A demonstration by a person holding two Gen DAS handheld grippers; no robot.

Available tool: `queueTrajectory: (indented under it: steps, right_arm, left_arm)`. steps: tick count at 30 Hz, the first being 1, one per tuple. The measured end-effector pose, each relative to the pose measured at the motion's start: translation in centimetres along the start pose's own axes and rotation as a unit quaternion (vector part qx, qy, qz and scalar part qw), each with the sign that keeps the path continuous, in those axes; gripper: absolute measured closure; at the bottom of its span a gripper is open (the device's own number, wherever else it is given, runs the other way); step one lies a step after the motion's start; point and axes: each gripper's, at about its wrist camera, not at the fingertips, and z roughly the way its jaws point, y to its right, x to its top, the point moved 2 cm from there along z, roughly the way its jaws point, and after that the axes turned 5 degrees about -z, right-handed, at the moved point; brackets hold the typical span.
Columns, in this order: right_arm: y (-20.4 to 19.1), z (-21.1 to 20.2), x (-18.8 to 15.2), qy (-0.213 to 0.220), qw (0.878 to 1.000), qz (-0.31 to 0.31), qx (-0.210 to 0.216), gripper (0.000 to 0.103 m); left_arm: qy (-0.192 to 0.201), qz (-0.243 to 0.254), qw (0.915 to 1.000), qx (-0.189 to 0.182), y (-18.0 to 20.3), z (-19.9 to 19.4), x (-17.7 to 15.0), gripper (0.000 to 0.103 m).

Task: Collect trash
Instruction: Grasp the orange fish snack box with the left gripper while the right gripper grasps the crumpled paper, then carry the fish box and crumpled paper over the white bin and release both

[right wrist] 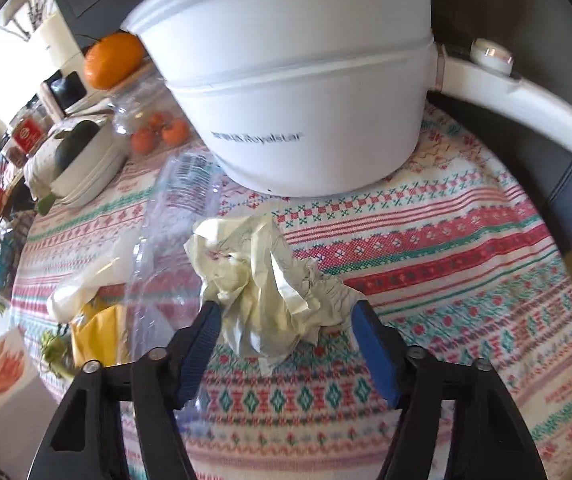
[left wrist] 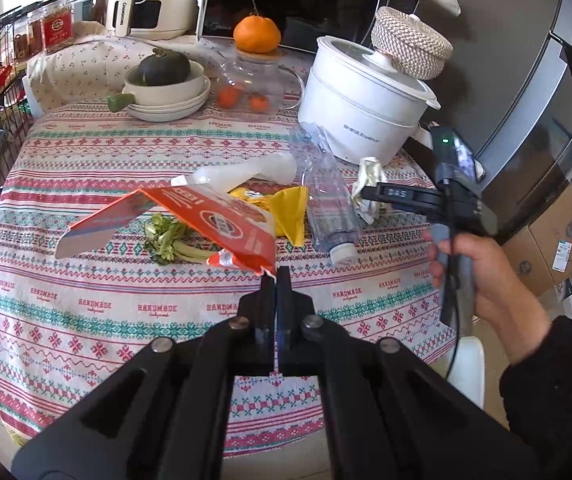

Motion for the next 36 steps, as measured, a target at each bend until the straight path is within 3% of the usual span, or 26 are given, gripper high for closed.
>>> queueTrajectory:
  steps: [2, 5, 6, 7, 14, 21, 28, 36]
  right_arm:
    - [0.1, 0.7, 0.0, -0.003, 1.000, 0.002, 0.004, 0.046]
    - [0.0, 0.9, 0.0, 0.004, 1.000, -0.008, -0.001, 0.063]
    - [0.0, 0.8, 0.0, 0.005, 1.000, -0.010, -0.004, 0.072]
    - [0.1, 0.7, 0.0, 0.003, 1.000, -0.011, -0.008, 0.091]
    - [0.8, -1.7, -1.0, 0.002, 1.000, -0.012, -0.006, 0.091]
    - [0.8, -8.5, -3.1, 0.037, 0.999, -0.038, 0.004, 0.091]
    - [1.4, -15.8, -7.7, 0.048, 0.998, -0.050, 0.012, 0.091]
    - [3.5, -21.4, -13.9, 0.059, 0.997, -0.055, 0.012, 0.091]
  left_arm:
    - [-0.003, 0.002, 1.0000, 0.000, 0.2, 0.1, -0.1, 0.102]
    - [-0.005, 0.004, 1.0000, 0.002, 0.3, 0.3, -0.1, 0.102]
    - [-0.005, 0.004, 1.0000, 0.003, 0.3, 0.2, -0.1, 0.102]
    - [-0.004, 0.003, 1.0000, 0.004, 0.3, 0.3, -0.1, 0.102]
    - [-0.002, 0.006, 1.0000, 0.001, 0.4, -0.3, -0.3, 0.103]
    - [0.014, 0.027, 0.9994, -0.018, 2.0, -2.3, -1.1, 0.102]
    - [0.023, 0.061, 0.9974, -0.031, 4.6, -3.5, -2.3, 0.102]
    - [0.010, 0.111, 0.9918, -0.062, 8.3, -4.4, -4.7, 0.102]
